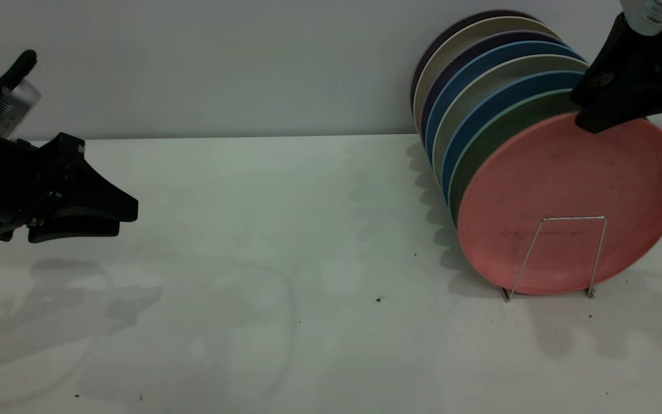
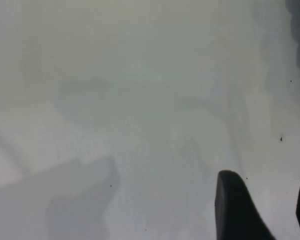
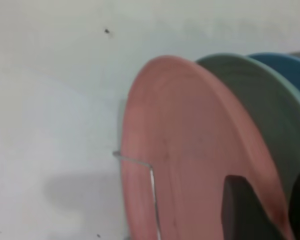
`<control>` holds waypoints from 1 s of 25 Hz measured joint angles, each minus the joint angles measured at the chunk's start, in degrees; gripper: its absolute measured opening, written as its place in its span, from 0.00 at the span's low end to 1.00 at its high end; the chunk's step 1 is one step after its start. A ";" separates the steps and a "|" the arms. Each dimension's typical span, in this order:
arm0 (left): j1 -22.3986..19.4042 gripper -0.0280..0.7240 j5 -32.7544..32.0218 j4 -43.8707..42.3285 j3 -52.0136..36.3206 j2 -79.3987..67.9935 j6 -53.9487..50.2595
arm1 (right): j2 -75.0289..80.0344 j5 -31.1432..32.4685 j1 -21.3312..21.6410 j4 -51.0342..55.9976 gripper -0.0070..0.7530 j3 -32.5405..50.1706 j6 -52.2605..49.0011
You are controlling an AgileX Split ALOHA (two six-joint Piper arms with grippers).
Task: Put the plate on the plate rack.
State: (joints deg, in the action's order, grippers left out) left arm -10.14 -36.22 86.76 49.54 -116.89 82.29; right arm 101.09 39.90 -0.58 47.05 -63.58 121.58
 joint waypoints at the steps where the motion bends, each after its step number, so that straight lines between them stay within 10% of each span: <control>1: 0.00 0.49 0.00 0.00 0.00 0.00 0.00 | 0.00 0.52 0.00 0.00 0.34 0.00 -0.07; 5: 0.00 0.49 0.81 -1.30 0.00 0.33 -0.71 | -1.28 1.97 0.00 -0.07 0.34 0.00 -11.01; 14: 0.00 0.49 10.95 -28.28 0.00 13.57 -24.17 | -8.04 6.44 0.45 -7.15 0.34 0.00 -81.36; 25: 0.00 0.49 -5.12 -73.09 -0.23 36.81 -67.46 | -15.35 22.22 0.45 -29.75 0.34 0.00 -98.64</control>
State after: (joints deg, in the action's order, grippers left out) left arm -10.14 -41.34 13.68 49.31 -80.07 14.83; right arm 85.74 62.13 -0.13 17.31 -63.58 22.95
